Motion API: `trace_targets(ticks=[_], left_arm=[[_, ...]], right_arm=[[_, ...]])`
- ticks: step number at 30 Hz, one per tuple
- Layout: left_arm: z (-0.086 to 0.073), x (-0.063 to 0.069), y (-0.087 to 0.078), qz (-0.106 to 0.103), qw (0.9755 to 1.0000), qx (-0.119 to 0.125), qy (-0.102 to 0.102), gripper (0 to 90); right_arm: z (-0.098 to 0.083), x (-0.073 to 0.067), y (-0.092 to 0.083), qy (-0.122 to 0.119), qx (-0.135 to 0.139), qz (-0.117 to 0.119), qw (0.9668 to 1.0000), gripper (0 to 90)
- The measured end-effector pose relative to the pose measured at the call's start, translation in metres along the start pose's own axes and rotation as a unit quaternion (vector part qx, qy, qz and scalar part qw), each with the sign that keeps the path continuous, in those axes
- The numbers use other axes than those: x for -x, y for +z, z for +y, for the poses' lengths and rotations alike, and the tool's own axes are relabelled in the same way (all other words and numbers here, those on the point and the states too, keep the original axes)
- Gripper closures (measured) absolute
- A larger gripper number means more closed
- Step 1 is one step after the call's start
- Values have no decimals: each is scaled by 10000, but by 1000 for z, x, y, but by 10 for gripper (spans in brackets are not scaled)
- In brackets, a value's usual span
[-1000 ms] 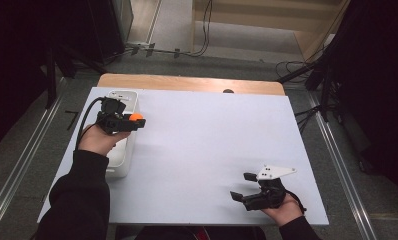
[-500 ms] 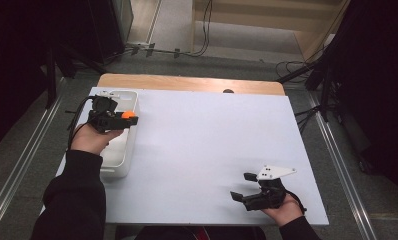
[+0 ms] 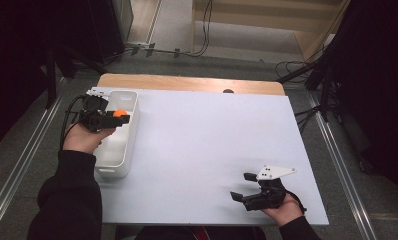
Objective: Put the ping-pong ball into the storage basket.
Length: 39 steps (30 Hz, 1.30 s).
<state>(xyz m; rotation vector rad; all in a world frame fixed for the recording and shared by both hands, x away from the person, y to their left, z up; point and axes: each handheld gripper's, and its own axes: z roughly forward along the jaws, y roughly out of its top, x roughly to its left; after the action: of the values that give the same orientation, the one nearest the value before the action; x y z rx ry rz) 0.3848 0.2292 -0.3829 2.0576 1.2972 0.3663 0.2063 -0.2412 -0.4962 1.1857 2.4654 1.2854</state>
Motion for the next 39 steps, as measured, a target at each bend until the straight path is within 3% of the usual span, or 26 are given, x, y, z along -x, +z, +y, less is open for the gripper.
trace_targets(ticks=[10, 39], left_arm=[[-3, -8, -2, 132, 9998, 60, -129, 500], [-7, -12, 11, 272, 9994, -151, -129, 499]], right_arm=[[0, -1, 0, 27, -29, 0, 10000, 126], [0, 0, 1, -10, -21, -6, 10000, 126]])
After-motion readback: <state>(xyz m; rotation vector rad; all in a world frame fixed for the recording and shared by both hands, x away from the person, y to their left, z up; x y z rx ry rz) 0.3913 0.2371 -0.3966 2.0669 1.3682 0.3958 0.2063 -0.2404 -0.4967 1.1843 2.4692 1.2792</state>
